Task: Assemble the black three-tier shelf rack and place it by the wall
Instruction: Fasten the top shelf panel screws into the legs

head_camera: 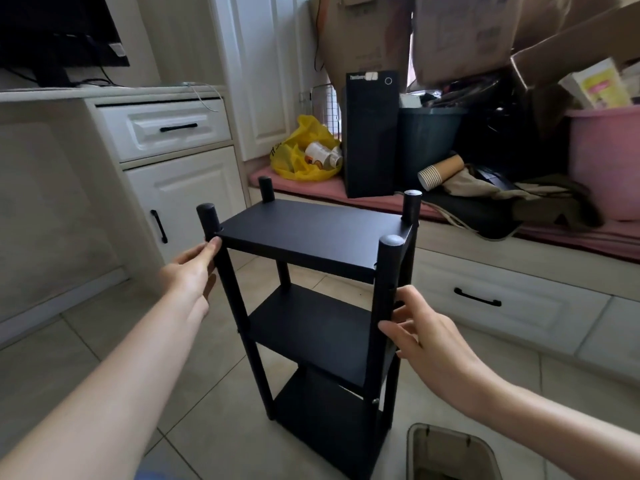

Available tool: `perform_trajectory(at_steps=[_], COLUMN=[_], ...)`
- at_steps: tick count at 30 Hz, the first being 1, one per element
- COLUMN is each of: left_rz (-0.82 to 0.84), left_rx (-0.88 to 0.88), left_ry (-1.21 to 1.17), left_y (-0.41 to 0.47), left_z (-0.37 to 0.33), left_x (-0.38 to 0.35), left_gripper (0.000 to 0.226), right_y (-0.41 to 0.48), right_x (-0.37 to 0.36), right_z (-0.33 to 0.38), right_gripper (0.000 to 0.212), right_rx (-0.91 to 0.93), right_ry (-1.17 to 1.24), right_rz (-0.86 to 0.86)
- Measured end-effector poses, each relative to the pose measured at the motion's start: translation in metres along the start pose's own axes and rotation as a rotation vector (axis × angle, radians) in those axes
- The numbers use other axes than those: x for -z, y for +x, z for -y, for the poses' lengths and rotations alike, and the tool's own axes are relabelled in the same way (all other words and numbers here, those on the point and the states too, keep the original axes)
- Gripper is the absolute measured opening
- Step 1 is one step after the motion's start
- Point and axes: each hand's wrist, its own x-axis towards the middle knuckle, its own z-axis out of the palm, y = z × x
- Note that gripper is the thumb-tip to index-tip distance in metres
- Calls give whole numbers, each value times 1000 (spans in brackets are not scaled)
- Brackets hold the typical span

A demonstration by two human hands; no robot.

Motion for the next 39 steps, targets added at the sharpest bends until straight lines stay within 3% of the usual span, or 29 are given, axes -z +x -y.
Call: perform_trajectory(at_steps=[8, 12, 14, 16, 18, 20, 27, 32, 39], left_rz=[-23, -42, 61, 274, 456, 610, 1078, 1134, 1128], left_rx=[34, 103, 209, 313, 371, 391, 353, 318, 257], left_ry=[64, 30, -88, -241, -330, -326, -130, -175, -161], left_y=[-18, -38, -54, -72, -87, -98, -118, -121, -126], left_z=[4, 6, 6, 6, 7, 10, 33, 43, 44], left_x=[-12, -22, -31, -41, -49, -57, -69, -75, -74], left_gripper=[33, 43, 36, 32, 46, 55, 48, 41, 33], right_y=[-6, -7, -6, -4, -1, 5, 19, 22, 25], right_x=[17, 23, 27, 31, 36, 39, 43, 44, 47], right_z=[3, 6, 11, 16, 22, 30, 48, 50, 50], right_gripper=[11, 12, 14, 14, 13, 14, 32, 41, 32], right_rx=[-23, -12, 8, 35, 72, 105, 171, 232, 248], right_ry=[-45, -41, -33, -29, -28, -15, -13, -51, -48], right_rz=[-11, -49, -86, -122, -161, -205, -211, -115, -85])
